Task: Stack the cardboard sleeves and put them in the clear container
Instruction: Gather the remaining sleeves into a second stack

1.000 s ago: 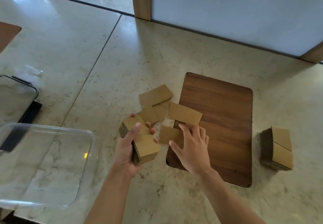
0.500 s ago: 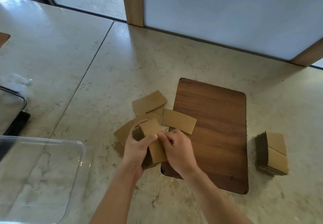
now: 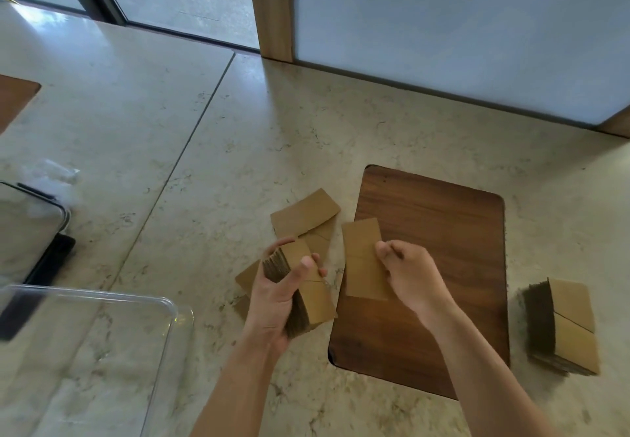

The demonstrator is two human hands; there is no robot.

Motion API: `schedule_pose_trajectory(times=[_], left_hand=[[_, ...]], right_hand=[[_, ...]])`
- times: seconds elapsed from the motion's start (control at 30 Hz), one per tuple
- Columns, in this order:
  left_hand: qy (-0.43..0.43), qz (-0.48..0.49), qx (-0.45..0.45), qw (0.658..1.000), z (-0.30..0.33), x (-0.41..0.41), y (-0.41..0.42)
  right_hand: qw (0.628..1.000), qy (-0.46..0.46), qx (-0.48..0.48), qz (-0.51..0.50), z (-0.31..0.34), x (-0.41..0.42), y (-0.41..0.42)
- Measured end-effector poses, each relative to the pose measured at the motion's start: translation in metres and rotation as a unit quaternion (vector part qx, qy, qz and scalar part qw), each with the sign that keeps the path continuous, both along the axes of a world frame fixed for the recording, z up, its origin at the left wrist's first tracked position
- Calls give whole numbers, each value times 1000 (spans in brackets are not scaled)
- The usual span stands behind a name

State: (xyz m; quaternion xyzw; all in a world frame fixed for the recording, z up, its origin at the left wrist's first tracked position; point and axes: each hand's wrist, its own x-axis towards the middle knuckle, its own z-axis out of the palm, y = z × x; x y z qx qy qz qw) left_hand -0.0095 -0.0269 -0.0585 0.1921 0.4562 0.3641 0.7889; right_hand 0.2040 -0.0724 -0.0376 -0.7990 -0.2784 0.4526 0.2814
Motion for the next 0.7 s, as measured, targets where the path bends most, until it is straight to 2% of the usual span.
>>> schedule_pose_trajectory(times=[0.07,0.13,0.23,0.3,0.37,0.4,0.47,0.5,0.57,0.6,0.7], left_hand=[[18,-30,1,999,4,10,-2],[26,-58,3,998,9,18,-6],[11,-89,22,996,10,22,-8],[6,-108,31,994,11,25,-9],[7,-146,59,987,16,38,-16],[20,-175,84,981,19,43,-20],[71,-271,168,945,25,57,-28],[97,-323,224,914,26,62,-29],[118,-401,294,859,26,75,-35],[123,-407,313,849,26,81,-37],[126,-330,353,867,17,102,-57]], right_hand=[[993,109,47,-3,7,-25,-4],[993,83,80,38,5,-44,-9],[990,80,118,-5,3,-49,-20],[987,113,111,-28,7,-47,-33],[968,223,93,-72,11,-39,-47],[944,304,89,-90,14,-35,-53],[908,401,94,-83,18,-18,-71],[911,394,105,-56,19,-9,-79],[940,311,138,-19,22,10,-97],[951,262,162,-18,22,18,-103],[961,141,236,-28,14,35,-114]])
